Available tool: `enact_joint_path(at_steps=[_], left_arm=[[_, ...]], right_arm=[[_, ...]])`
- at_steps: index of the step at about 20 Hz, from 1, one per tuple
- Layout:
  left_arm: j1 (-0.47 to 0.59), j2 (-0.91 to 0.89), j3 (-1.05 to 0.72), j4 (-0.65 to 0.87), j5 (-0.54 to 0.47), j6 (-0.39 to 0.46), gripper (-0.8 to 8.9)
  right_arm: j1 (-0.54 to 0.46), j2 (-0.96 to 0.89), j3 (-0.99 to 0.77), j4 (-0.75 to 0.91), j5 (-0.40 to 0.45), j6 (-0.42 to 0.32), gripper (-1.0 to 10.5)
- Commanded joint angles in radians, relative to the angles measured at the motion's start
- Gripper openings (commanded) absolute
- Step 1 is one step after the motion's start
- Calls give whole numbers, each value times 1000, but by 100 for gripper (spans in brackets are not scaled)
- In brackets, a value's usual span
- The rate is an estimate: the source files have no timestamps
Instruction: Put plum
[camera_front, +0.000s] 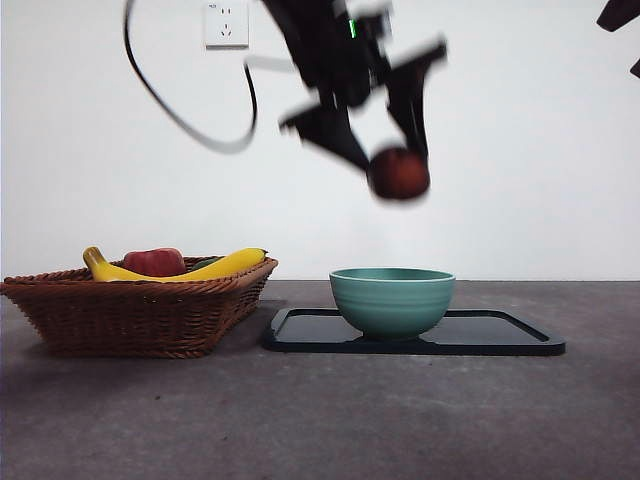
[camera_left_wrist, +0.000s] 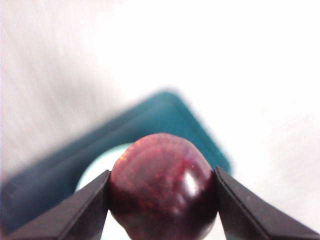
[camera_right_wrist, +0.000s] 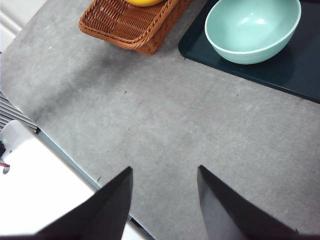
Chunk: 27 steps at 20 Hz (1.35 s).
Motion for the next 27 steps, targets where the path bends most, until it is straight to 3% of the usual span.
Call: enact_joint_path(at_steps=[1, 4, 9, 13, 18, 27], left_arm=[[6, -74, 33, -40, -33, 34, 216], [28, -204, 33, -148, -129, 42, 225], [95, -378, 23, -267, -153, 53, 226], [161, -475, -87, -287, -185, 63, 226], [221, -590, -421, -84, -184, 56, 225], [306, -598, -872, 328, -148, 54, 221]], right_arm=[[6, 6, 6, 8, 4, -9, 207], [6, 6, 6, 8, 5, -9, 207], [6, 6, 6, 8, 26, -9, 207], [6, 6, 6, 8, 26, -9, 207], [6, 6, 6, 8, 26, -9, 207], [6, 6, 6, 8, 26, -9, 207]])
